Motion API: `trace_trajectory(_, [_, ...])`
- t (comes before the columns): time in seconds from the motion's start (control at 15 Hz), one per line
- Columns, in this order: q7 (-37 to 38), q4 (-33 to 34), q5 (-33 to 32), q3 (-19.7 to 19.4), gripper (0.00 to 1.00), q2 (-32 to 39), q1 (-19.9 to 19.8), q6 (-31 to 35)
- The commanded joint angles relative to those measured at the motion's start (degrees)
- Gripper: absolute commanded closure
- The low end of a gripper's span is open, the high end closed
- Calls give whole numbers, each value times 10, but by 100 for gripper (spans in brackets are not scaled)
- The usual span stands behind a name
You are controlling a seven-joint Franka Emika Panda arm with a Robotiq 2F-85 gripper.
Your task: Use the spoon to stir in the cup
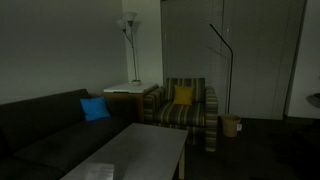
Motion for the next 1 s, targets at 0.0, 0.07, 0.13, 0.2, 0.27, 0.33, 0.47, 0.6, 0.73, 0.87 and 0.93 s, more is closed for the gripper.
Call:
trace_trajectory(0.0, [-77,-1,29,-27,0,76,14,65])
trace_trajectory(0.07, [-103,2,41,-34,0,97,17,82])
trace_trajectory(0.13, [-130,7,56,-42,0,119,19,98])
trace_trajectory(0.2, [-161,14,76,-50,0,140,22,108])
trace_trajectory(0.27, [-186,19,91,-54,0,159,22,118])
trace_trajectory(0.33, [-209,27,106,-56,0,178,21,120])
trace_trajectory(0.47, [-250,43,131,-55,0,215,15,120])
trace_trajectory(0.6, [-281,61,153,-49,0,251,7,118])
trace_trajectory(0.73, [-307,80,176,-41,0,285,-3,120])
trace_trajectory(0.87, [-323,98,203,-32,0,316,-14,124])
trace_trajectory(0.93, [-328,109,219,-27,0,334,-22,123])
